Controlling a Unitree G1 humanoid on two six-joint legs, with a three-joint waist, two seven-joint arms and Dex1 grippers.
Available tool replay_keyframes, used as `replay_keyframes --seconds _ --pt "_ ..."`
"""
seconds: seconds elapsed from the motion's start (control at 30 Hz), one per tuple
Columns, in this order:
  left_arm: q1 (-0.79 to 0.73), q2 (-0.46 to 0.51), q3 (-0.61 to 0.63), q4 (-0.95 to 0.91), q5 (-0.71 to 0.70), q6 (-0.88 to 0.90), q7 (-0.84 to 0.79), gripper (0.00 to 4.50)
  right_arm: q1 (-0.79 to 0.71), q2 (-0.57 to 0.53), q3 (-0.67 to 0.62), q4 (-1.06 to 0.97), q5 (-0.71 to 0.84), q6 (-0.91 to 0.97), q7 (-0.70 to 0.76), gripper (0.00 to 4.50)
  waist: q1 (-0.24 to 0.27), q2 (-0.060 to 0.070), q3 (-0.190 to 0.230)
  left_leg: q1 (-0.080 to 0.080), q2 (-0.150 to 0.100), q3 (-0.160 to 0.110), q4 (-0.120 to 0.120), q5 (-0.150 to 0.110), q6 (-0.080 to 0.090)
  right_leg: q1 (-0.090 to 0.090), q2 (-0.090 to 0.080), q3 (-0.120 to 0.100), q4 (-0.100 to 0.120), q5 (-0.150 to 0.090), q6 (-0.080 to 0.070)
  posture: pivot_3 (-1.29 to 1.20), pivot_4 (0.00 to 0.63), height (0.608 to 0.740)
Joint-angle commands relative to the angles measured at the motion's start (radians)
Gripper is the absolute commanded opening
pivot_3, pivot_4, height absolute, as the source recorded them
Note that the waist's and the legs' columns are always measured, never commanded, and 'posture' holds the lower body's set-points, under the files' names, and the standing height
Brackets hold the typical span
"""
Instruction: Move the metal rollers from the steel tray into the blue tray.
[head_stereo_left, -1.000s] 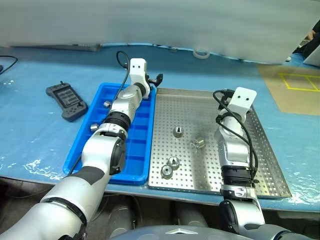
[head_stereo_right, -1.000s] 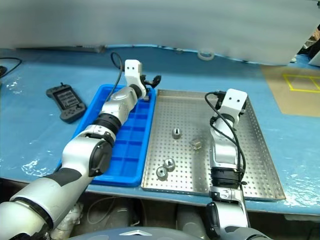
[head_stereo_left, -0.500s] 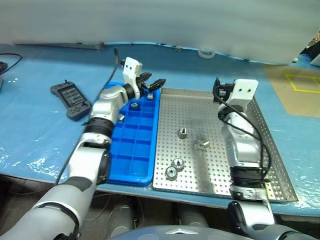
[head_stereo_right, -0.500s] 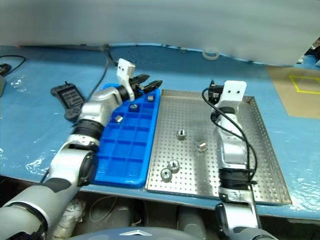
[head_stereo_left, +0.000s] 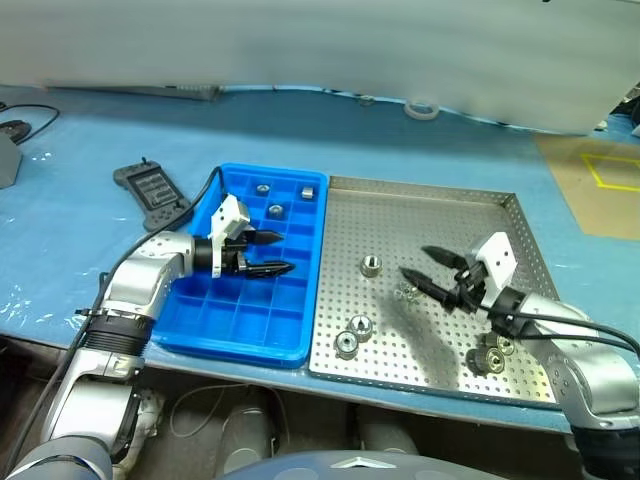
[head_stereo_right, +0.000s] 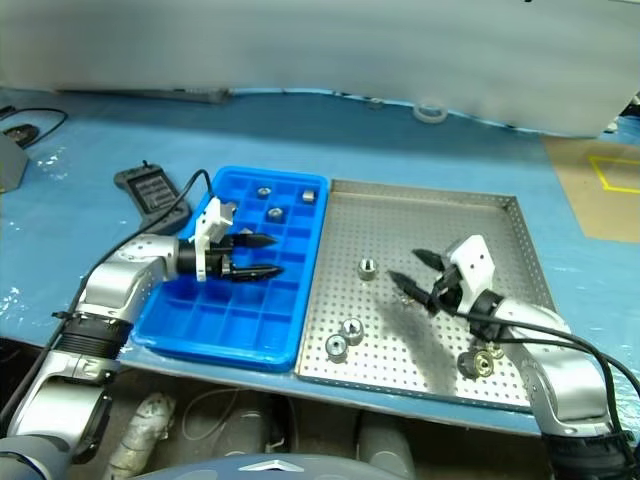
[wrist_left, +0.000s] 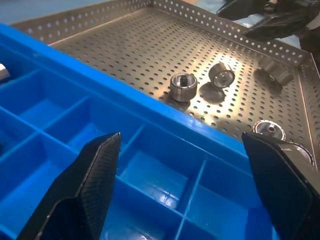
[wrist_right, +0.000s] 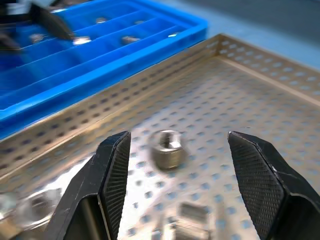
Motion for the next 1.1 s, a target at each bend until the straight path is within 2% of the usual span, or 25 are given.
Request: replay_keyframes --seconds 0.03,0.2,0.57,0.7,0.87,1.1 --pt "-0.017 -0.014 0.011 -0.043 -0.042 0.026 0.006 4.07 -0.032 0.009 0.001 -0.042 0.026 0.016 -0.01 3.2 0.0 0.0 0.0 0.001 0.0 0.0 0.0 0.0 -0.001 0.0 0.0 0.0 0.0 0.0 0.0 -0.25 0.15 0.74" --pt "-0.023 -0.012 0.032 -0.026 -0.064 0.018 -0.011 4.07 -0.035 -0.008 -0.004 -0.038 0.025 0.019 0.011 3.2 0.003 -0.001 -0.001 0.0 0.0 0.002 -0.001 0.0 -0.001 -0.007 -0.001 0.001 0.0 0.0 0.0 -0.25 0.15 0.74" --pt "-0.031 -0.025 0.014 -0.051 -0.066 0.006 0.006 4.07 -0.002 -0.015 0.0 0.001 -0.015 -0.033 0.037 3.2 0.003 -0.003 -0.002 -0.004 -0.001 0.003 -0.001 -0.003 -0.001 -0.005 -0.003 -0.002 0.001 0.0 0.0 -0.25 0.15 0.74" --pt "-0.086 -0.038 0.013 -0.011 -0.055 -0.032 0.003 4.07 0.0 -0.004 -0.004 0.005 -0.021 -0.047 0.028 3.2 0.005 -0.003 -0.002 -0.002 -0.001 0.004 0.0 -0.003 -0.001 -0.004 -0.003 -0.001 0.001 0.0 0.0 -0.26 0.15 0.74" --pt "-0.249 -0.128 -0.002 0.13 -0.04 -0.11 0.0 4.07 -0.004 -0.004 -0.019 0.008 -0.022 -0.052 0.021 3.2 0.01 -0.003 -0.002 -0.002 -0.002 0.004 0.001 -0.003 -0.001 -0.002 -0.004 -0.001 0.001 0.0 0.0 -0.28 0.15 0.74" --pt "-0.446 -0.299 -0.156 0.45 0.115 -0.296 -0.089 4.07 -0.005 -0.01 -0.059 -0.006 -0.026 -0.063 -0.002 3.2 0.004 -0.004 -0.002 -0.003 -0.002 0.006 0.004 -0.004 0.007 -0.001 -0.006 -0.001 0.001 0.0 0.0 -0.33 0.15 0.74"
